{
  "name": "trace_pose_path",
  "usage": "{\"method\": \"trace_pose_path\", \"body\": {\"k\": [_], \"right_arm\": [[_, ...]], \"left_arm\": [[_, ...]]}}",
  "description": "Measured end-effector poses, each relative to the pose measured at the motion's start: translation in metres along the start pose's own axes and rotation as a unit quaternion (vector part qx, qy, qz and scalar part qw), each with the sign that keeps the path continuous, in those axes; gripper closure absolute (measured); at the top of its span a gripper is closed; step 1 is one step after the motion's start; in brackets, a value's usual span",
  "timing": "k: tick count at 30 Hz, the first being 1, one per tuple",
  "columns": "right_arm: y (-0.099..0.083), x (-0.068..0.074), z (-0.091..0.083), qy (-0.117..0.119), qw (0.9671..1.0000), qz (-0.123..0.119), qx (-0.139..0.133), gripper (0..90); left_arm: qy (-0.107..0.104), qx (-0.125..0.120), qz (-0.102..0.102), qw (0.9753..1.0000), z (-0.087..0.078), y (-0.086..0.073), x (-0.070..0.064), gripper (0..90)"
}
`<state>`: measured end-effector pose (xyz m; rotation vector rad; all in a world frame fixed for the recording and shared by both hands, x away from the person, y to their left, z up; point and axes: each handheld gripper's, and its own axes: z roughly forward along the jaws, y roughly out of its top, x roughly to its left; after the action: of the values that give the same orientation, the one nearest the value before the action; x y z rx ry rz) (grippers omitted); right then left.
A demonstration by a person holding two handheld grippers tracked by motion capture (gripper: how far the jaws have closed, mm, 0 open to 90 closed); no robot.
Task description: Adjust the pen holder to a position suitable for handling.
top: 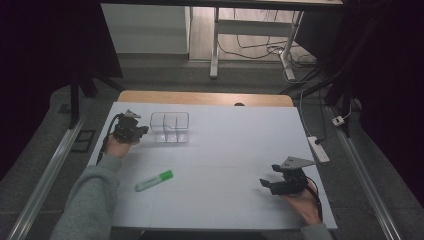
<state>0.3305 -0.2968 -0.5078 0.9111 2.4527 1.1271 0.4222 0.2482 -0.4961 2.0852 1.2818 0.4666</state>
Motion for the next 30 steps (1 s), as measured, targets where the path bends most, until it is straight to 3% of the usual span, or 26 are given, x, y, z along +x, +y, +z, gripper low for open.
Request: {"method": "trace_pose_path", "body": {"k": [11, 30], "right_arm": [[0.0, 0.0, 0.0, -0.005, 1.0, -0.003, 0.0, 22.8], [-0.001, -0.001, 0.0, -0.004, 1.0, 0.0, 0.003, 22.8]], "left_arm": [[-0.013, 0.015, -0.013, 0.9997, 0.016, 0.004, 0.003, 89.0], [-0.016, 0.022, -0.016, 0.9995, 0.022, 0.008, 0.004, 89.0]]}}
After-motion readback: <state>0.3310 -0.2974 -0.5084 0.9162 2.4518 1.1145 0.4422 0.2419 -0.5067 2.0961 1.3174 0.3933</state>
